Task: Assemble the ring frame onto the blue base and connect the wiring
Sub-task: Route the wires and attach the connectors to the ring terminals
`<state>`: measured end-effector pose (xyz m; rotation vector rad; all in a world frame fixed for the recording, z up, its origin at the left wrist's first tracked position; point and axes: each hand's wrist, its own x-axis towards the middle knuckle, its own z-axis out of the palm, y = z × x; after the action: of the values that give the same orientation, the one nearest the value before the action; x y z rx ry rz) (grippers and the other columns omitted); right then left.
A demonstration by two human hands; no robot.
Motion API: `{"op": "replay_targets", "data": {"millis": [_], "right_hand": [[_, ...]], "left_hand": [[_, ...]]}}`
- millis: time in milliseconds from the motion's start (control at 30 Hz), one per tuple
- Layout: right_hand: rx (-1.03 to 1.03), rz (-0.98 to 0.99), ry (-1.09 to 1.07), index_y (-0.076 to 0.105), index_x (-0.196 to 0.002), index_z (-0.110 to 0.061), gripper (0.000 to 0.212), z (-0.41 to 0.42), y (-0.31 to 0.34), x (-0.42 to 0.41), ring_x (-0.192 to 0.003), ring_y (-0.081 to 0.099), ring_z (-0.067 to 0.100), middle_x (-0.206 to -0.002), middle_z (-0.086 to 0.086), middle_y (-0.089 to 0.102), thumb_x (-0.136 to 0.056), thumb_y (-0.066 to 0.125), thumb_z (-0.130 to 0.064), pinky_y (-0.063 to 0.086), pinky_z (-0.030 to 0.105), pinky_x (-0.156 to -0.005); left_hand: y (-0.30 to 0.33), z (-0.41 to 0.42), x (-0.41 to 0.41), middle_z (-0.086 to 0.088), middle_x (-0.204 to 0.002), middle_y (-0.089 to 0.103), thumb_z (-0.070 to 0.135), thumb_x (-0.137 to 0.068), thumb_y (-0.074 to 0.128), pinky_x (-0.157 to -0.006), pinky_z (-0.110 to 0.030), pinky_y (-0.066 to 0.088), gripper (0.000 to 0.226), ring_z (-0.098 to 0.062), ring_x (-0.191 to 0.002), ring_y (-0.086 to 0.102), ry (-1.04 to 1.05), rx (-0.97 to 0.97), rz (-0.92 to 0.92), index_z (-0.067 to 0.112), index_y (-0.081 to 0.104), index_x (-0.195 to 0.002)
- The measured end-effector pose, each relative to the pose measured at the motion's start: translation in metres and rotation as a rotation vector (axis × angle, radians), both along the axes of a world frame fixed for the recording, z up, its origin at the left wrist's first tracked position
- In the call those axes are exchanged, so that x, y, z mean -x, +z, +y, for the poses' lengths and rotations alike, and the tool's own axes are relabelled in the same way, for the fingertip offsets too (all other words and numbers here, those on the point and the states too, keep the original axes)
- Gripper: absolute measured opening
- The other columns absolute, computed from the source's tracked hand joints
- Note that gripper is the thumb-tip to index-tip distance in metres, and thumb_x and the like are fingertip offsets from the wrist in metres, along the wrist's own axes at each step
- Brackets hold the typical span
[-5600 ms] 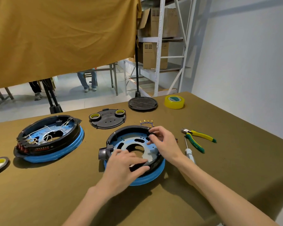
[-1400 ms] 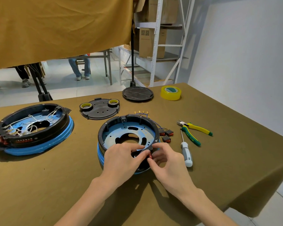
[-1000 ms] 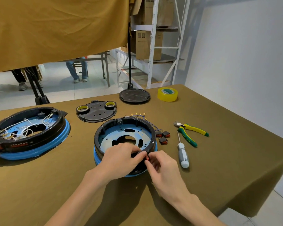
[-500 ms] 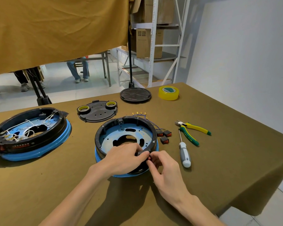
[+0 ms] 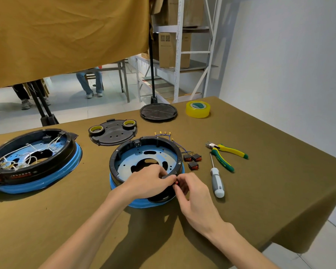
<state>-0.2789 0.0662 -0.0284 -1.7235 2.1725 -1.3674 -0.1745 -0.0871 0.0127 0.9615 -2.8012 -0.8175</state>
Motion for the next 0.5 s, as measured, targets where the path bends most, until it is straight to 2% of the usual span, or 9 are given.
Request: {"op": "replay_targets", "data": {"millis": [67,133,200,267,300,367,433,500], "right_hand": [[0.009,0.009,0.009,0.064,-0.112,-0.018,0.013,-0.0009,-0.0012,0.0005,-0.094,0.055,-0.005,-0.099,-0.010,0.057,-0.099,0.065,-0.014,0.042,0.005,-0.077],[0.026,-0.001,0.008,0.064,-0.114,-0.017,0.016,-0.0013,-0.0036,0.0002,-0.096,0.056,-0.005,-0.102,-0.009,0.059,-0.099,0.065,-0.014,0.043,0.006,-0.079],[0.042,-0.023,0.003,0.065,-0.116,-0.017,0.018,-0.0017,-0.0059,0.0002,-0.099,0.057,-0.003,-0.104,-0.009,0.061,-0.099,0.065,-0.014,0.045,0.007,-0.080],[0.048,-0.040,0.006,0.065,-0.117,-0.017,0.019,-0.0018,-0.0076,0.0008,-0.100,0.058,-0.002,-0.106,-0.009,0.062,-0.099,0.065,-0.014,0.047,0.008,-0.082],[0.051,-0.042,0.010,0.065,-0.118,-0.017,0.019,-0.0020,-0.0082,0.0013,-0.100,0.059,-0.001,-0.106,-0.009,0.062,-0.099,0.065,-0.014,0.048,0.009,-0.082],[0.060,-0.042,0.012,0.065,-0.118,-0.017,0.020,-0.0018,-0.0090,0.0019,-0.100,0.060,0.000,-0.107,-0.008,0.063,-0.099,0.065,-0.015,0.049,0.011,-0.082],[0.067,-0.039,0.010,0.066,-0.119,-0.016,0.020,-0.0011,-0.0098,0.0019,-0.100,0.061,0.001,-0.107,-0.007,0.064,-0.099,0.065,-0.016,0.050,0.012,-0.083],[0.066,-0.042,0.014,0.066,-0.119,-0.016,0.020,-0.0006,-0.0105,0.0017,-0.100,0.061,0.001,-0.108,-0.007,0.064,-0.099,0.065,-0.017,0.051,0.013,-0.083]], "left_hand": [[0.0017,-0.0017,0.0012,0.006,-0.082,0.068,0.064,-0.097,0.049,-0.066,-0.032,0.048,0.041,-0.009,-0.075,0.063,-0.024,-0.030,-0.017,0.029,0.067,-0.089],[0.0036,-0.0030,0.0016,-0.004,-0.089,0.071,0.063,-0.097,0.050,-0.076,-0.041,0.055,0.043,-0.018,-0.082,0.067,-0.042,-0.067,-0.023,0.024,0.068,-0.093],[0.0047,-0.0035,0.0021,-0.009,-0.094,0.072,0.060,-0.098,0.049,-0.083,-0.045,0.056,0.046,-0.022,-0.087,0.068,-0.067,-0.092,-0.020,0.019,0.071,-0.101],[0.0037,-0.0028,0.0037,-0.001,-0.084,0.067,0.057,-0.100,0.047,-0.074,-0.037,0.054,0.050,-0.017,-0.076,0.063,-0.099,-0.087,-0.020,0.013,0.072,-0.104],[0.0032,-0.0016,0.0045,0.001,-0.077,0.060,0.056,-0.101,0.047,-0.067,-0.033,0.048,0.052,-0.015,-0.068,0.056,-0.105,-0.074,-0.020,0.010,0.071,-0.101],[0.0034,0.0009,0.0035,0.000,-0.073,0.060,0.055,-0.101,0.048,-0.062,-0.031,0.045,0.049,-0.015,-0.064,0.055,-0.093,-0.036,0.007,0.013,0.071,-0.094],[0.0029,0.0007,0.0012,-0.004,-0.085,0.071,0.056,-0.100,0.049,-0.072,-0.038,0.056,0.045,-0.019,-0.077,0.066,-0.084,-0.020,0.038,0.018,0.072,-0.095],[0.0034,0.0011,-0.0013,-0.013,-0.094,0.073,0.057,-0.099,0.049,-0.081,-0.047,0.056,0.049,-0.027,-0.086,0.068,-0.084,-0.039,0.040,0.015,0.074,-0.096]]}}
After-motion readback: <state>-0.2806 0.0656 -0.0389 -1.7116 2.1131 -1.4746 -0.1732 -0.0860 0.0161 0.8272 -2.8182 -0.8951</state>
